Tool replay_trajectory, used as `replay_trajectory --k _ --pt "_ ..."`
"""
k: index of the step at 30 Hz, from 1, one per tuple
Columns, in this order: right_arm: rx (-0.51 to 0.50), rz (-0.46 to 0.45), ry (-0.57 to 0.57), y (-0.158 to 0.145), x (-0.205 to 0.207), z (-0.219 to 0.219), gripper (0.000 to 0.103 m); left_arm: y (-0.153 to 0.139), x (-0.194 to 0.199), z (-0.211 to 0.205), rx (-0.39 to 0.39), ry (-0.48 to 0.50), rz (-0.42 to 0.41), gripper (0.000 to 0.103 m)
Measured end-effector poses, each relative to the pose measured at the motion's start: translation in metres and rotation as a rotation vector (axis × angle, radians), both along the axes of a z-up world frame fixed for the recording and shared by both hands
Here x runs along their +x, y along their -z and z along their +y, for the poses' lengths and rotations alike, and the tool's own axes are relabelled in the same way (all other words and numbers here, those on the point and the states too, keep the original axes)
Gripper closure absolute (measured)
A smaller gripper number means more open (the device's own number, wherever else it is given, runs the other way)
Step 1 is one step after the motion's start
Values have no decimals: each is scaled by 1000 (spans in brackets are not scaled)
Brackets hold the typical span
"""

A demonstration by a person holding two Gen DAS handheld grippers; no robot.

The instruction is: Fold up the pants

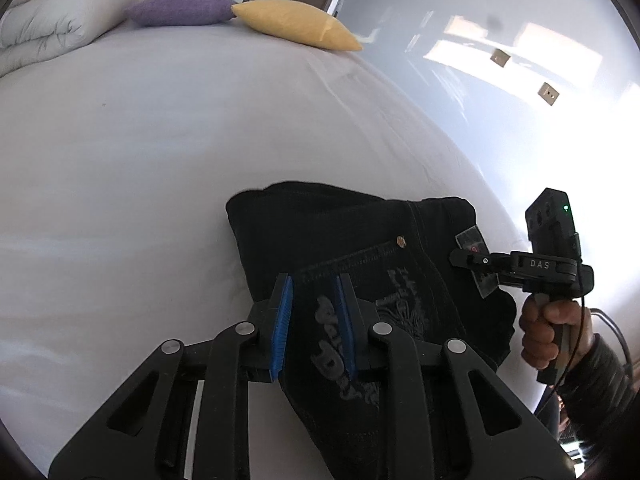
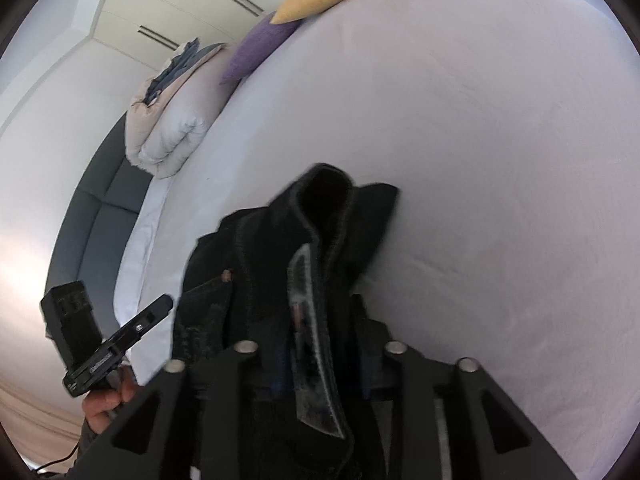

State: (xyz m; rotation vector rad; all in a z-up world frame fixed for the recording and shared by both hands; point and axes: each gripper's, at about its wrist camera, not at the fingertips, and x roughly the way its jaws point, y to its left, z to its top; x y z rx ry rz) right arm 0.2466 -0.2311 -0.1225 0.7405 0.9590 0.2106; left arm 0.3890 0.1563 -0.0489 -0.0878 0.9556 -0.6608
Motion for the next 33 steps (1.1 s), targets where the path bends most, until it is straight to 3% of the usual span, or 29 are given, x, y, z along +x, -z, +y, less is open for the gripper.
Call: replay_trajectory --k 6,10,11,13,14,15,16,17,19,21,23,28,31,33 --pt "-50 11 34 -4 -16 12 78 -2 -26 -11 -10 8 -7 82" --pt "14 10 58 5 -21 3 74 -7 -47 -3 -26 7 -20 82" --pt "16 7 63 3 -22 3 71 -11 -53 -3 -34 6 -27 82" --pt "-34 4 112 -13 -36 4 43 -24 -70 0 -26 -7 -81 78" --pt "-75 -29 142 -27 -46 7 36 -33 -81 3 -10 -27 -132 64" --pt "-137 -82 171 -44 -59 12 32 -41 -91 6 4 -49 -182 28" --pt "-209 -138 192 -64 -75 19 30 -50 -105 12 21 -78 -247 13" --pt "-258 -177 204 -78 -87 25 27 -65 -124 15 39 -121 -364 4" --pt "-362 -263 248 -108 -122 41 11 -84 -154 14 58 -141 -524 2" --pt "-452 -332 292 -129 -152 56 2 -103 -184 10 96 -145 -646 0" --pt "-536 -397 324 -145 -182 72 0 -116 -210 4 136 -154 -719 0" --pt "-666 -525 373 -178 -237 107 0 -140 -254 1 188 -247 -760 0" --pt "-712 -612 411 -198 -269 121 0 -150 -288 9 236 -329 -826 0" --pt "-735 -663 428 -213 -284 129 0 -156 -300 15 231 -343 -817 0"
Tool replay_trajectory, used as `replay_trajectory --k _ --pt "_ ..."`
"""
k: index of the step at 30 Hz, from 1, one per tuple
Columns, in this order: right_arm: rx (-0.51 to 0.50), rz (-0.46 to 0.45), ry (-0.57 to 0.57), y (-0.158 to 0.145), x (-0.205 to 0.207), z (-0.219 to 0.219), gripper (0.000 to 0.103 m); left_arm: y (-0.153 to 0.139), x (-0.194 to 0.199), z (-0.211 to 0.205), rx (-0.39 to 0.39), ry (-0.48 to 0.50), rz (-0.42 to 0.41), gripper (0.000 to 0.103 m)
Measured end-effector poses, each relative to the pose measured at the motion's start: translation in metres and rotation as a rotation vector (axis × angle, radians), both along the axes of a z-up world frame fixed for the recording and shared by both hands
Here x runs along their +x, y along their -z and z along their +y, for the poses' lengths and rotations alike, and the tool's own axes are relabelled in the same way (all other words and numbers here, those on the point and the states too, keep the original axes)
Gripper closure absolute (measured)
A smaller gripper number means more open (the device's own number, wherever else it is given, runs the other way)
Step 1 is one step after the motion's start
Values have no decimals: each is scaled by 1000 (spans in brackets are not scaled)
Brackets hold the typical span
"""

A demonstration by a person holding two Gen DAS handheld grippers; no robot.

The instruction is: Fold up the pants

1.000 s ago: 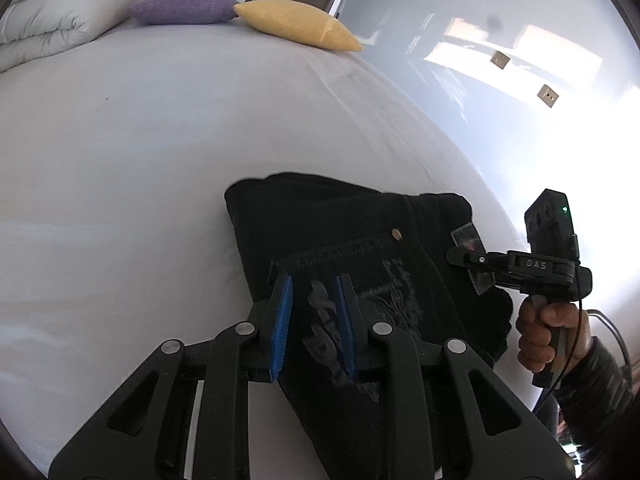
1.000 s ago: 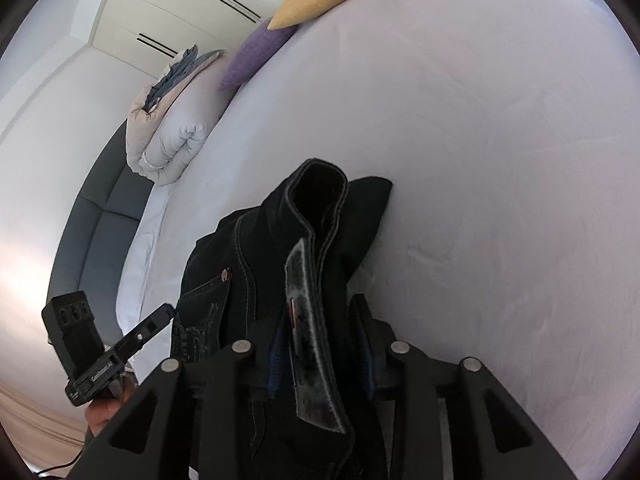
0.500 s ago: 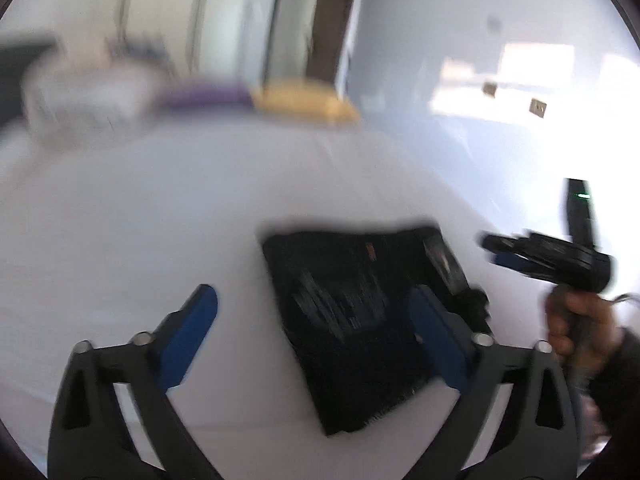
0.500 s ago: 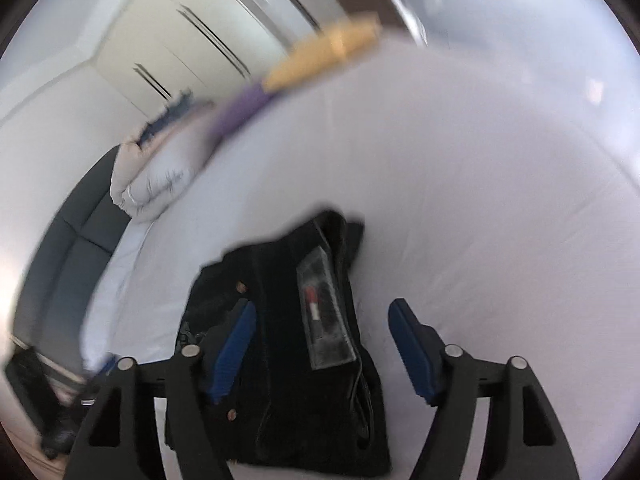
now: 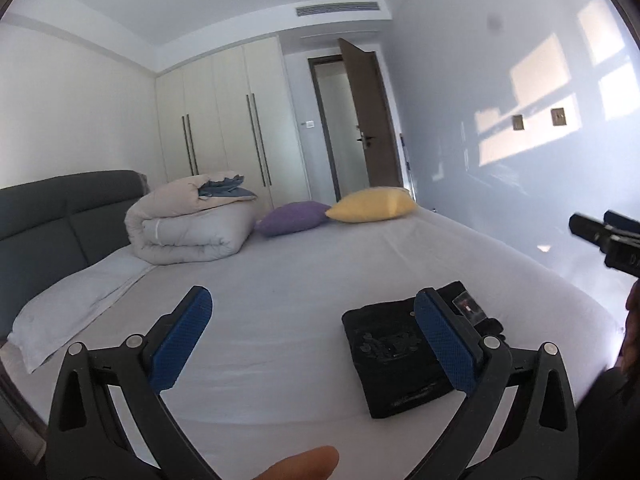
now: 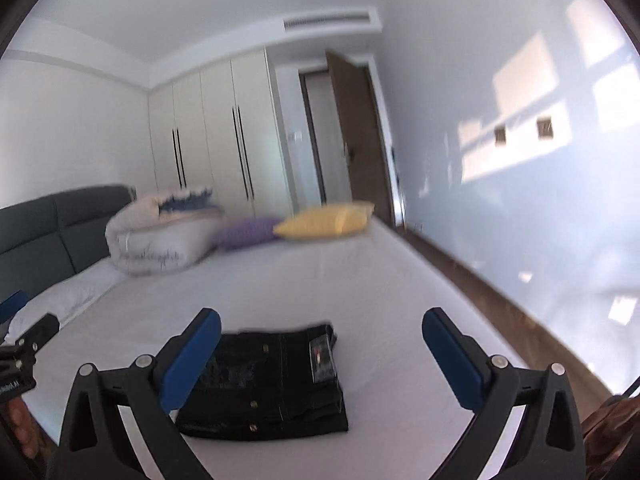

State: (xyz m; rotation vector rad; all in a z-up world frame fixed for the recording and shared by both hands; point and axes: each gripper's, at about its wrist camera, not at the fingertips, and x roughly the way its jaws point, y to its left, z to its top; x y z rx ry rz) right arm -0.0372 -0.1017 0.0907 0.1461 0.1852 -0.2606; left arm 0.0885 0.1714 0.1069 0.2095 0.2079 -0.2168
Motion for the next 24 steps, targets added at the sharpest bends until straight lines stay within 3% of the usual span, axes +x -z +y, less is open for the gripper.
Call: replay_trajectory --k 4,7,10,14,17,20,24 --pt "-42 -48 13 -34 -16 15 0 -7 -4 5 -18 -35 79 0" --pt "-43 -39 -3 -45 -24 24 0 -3 3 7 -56 -37 192 0" --pt "-46 68 -33 -43 -17 33 0 11 11 12 -113 -33 298 0" --pt "-36 213 -77 -26 -3 45 0 34 15 7 -80 -44 367 0" --pt "-24 304 -85 -7 8 49 0 49 16 2 -65 -37 391 0" --pt "54 384 -98 8 18 44 0 62 20 1 -39 -41 393 0" --pt "113 425 -94 20 20 41 0 77 31 5 -64 -46 438 0"
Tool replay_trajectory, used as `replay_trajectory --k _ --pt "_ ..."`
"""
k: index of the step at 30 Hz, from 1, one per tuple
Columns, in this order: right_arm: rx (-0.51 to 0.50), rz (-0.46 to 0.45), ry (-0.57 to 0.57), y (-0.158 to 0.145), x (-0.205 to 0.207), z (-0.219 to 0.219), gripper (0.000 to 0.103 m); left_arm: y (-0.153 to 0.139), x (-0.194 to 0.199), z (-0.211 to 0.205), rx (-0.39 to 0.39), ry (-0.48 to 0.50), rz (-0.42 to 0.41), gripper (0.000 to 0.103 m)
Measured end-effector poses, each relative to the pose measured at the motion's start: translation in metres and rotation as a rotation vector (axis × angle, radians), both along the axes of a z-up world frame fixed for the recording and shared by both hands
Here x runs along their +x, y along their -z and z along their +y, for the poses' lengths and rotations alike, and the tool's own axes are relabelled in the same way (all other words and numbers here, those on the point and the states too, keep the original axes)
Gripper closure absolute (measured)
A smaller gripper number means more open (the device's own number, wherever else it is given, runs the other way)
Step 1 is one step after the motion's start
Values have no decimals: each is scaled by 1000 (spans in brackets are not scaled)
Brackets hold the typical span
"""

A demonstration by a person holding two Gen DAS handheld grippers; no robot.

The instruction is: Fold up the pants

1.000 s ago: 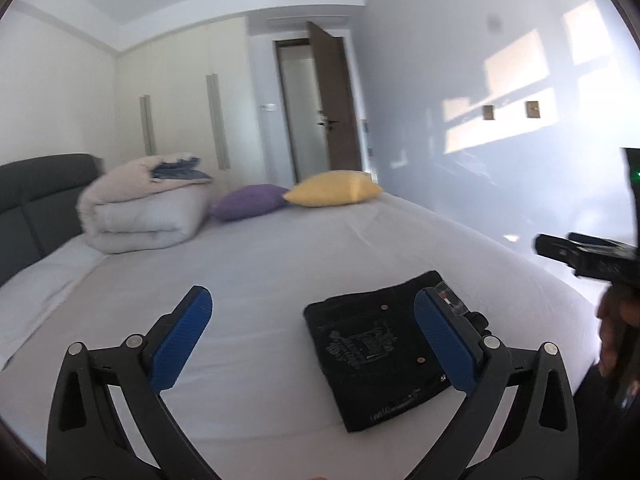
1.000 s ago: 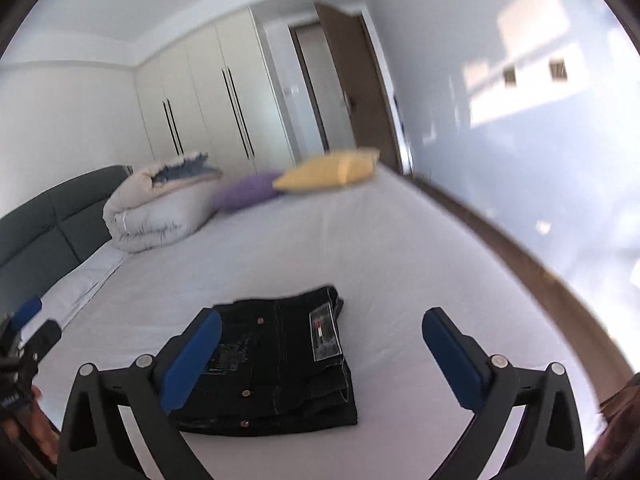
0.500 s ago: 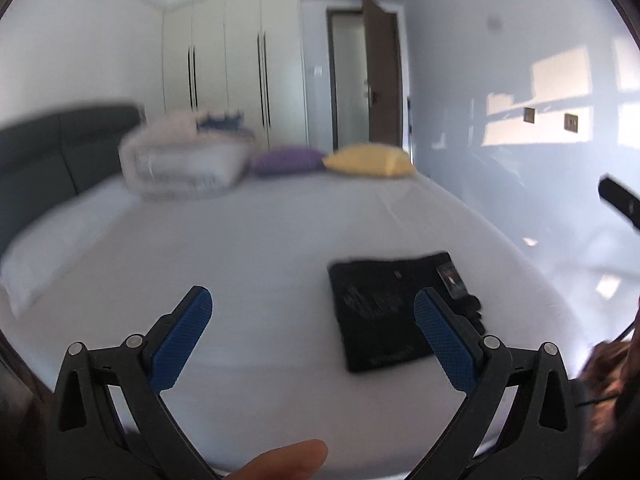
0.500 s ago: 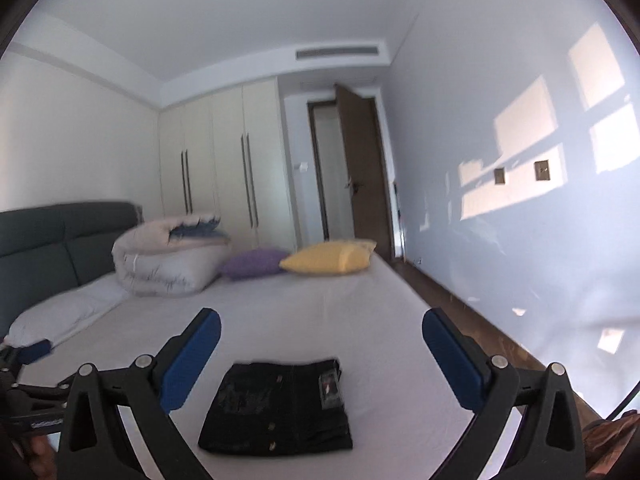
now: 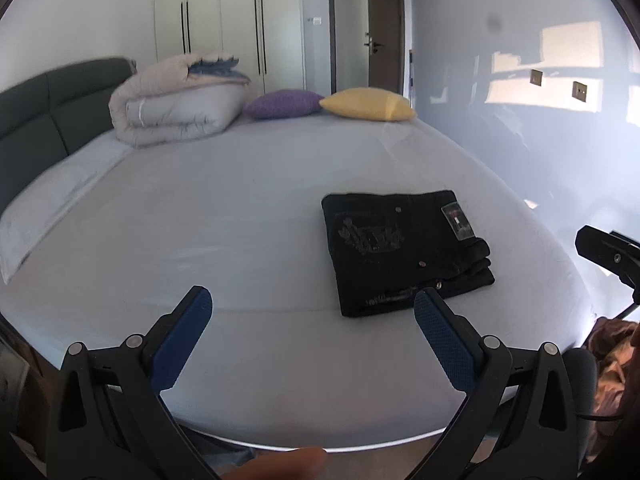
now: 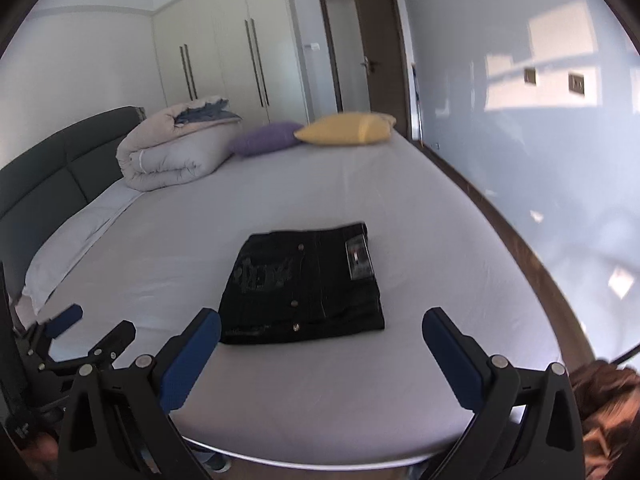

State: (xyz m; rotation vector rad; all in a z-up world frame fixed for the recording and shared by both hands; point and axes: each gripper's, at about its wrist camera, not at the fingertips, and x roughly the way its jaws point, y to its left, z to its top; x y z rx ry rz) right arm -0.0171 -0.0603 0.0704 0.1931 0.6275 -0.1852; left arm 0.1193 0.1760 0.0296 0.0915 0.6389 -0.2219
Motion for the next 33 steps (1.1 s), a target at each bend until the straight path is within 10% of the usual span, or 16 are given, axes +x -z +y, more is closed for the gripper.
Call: replay_trajectory --k 33 --pt "-41 110 -38 38 15 14 0 44 18 -4 4 -53 107 0"
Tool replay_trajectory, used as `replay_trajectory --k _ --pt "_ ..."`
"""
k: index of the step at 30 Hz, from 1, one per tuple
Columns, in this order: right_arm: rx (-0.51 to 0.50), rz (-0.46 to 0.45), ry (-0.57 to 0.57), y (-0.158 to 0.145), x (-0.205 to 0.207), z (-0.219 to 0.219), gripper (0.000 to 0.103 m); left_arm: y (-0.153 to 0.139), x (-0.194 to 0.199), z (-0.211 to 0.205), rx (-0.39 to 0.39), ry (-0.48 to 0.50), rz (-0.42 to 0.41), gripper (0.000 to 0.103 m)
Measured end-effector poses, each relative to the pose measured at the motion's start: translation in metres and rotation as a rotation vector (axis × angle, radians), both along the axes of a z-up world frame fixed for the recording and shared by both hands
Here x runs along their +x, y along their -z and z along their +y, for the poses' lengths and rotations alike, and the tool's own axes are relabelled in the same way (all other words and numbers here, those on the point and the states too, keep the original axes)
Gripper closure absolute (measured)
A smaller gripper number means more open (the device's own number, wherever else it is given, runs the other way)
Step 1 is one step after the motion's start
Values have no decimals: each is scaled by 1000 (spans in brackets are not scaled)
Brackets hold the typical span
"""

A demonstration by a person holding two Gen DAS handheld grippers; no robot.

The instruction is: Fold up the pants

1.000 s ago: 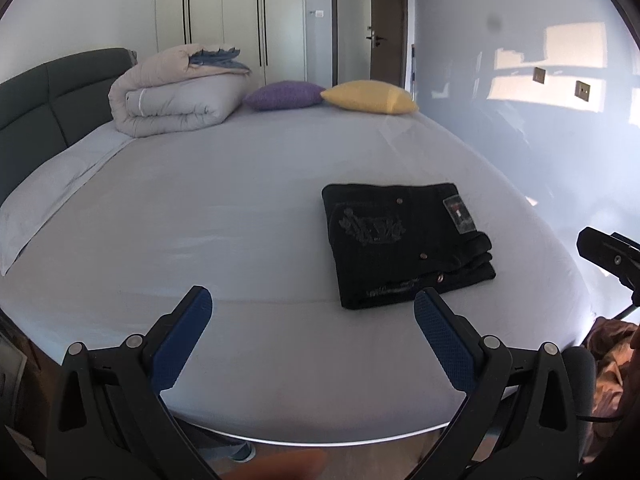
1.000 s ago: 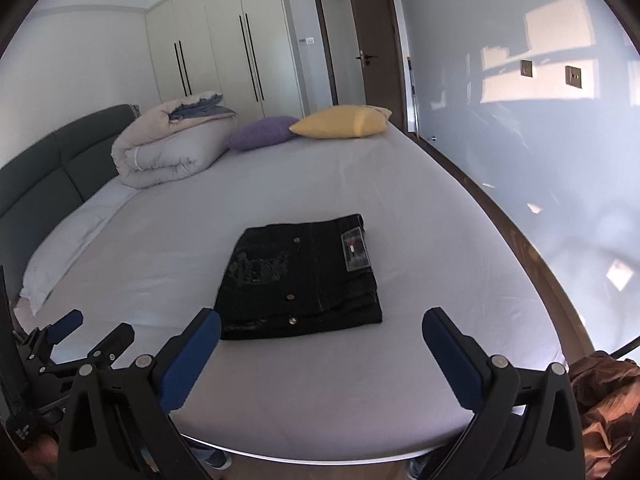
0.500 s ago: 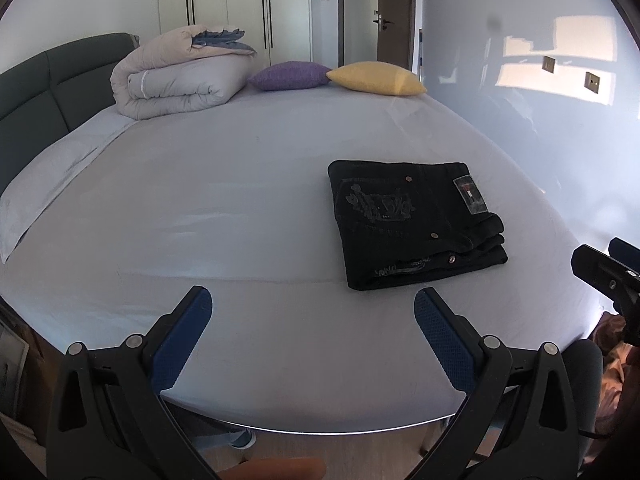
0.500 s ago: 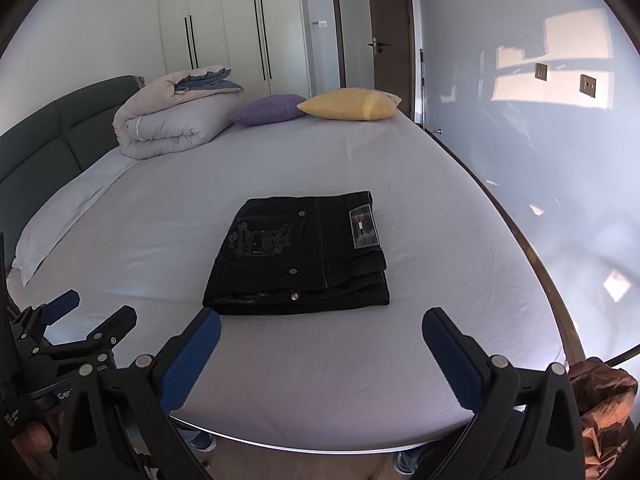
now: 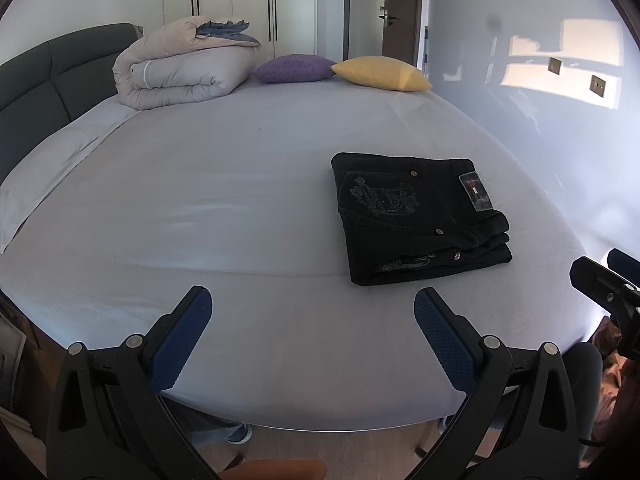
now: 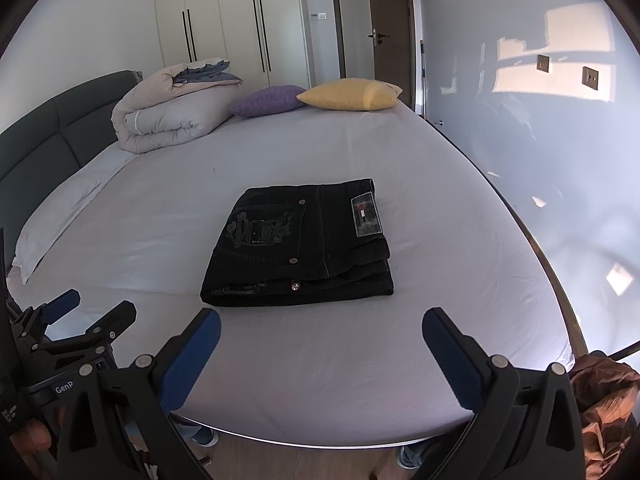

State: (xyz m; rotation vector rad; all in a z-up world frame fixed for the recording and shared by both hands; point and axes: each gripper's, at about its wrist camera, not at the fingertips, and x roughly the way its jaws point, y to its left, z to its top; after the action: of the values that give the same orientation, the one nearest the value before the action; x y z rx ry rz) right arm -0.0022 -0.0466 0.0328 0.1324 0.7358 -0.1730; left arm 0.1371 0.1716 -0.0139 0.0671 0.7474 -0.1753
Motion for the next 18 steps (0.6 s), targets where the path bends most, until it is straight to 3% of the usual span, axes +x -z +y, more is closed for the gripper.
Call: replay_trajectory --k 18 --pt "-1 13 -1 5 0 1 0 2 -1 -1 -1 -8 2 0"
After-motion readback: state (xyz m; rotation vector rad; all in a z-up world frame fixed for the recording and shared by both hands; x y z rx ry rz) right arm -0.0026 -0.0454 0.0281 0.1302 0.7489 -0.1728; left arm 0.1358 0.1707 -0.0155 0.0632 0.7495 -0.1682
